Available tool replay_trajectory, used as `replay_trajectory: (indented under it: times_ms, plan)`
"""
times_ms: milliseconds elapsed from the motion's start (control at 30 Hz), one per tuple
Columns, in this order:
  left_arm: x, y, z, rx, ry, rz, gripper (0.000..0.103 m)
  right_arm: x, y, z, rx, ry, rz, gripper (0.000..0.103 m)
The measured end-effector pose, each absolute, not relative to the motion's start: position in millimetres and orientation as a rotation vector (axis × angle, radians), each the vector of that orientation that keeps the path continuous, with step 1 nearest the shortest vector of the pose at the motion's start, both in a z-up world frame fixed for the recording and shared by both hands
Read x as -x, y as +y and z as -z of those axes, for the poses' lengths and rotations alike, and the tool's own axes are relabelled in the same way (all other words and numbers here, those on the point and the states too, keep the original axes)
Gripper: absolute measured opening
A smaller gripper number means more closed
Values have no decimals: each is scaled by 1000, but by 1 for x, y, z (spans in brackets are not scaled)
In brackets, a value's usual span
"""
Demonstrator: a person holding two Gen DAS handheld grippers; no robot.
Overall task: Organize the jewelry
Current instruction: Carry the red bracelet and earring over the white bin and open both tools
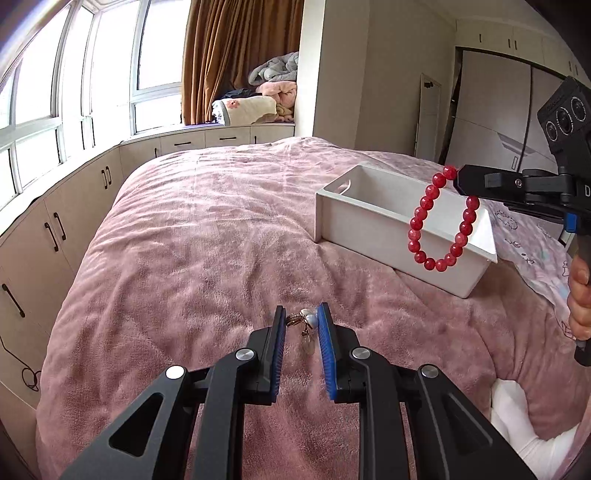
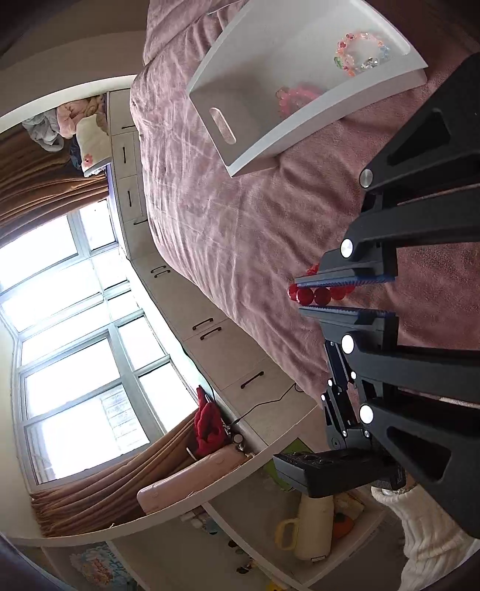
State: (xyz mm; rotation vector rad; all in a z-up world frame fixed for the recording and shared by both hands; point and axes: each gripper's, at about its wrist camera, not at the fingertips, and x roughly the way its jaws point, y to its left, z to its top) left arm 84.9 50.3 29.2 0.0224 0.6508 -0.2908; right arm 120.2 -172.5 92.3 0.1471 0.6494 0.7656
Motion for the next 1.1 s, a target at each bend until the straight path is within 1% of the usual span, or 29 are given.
replay_trajectory:
  times_ms: [200,433,600,833,1100]
  plan:
    - [-83,16,-71,-4,606,261,23,-99,-202,-128,-52,510,-693,10]
    - [-104,-31,-120,-27,546,298,23,-106,-243,-155,-35,461,-629,10]
    - [-127,-63,-142,-46,529,342,23,-119,-275,-171,8,442,-564,10]
    - [-173,-102,-144,-43,549,374,23,-144,-303,-179,47,441,-478,10]
    - [-225,-140,-127,-30,617,360,23,-161,-325,-164,50,471,-413,10]
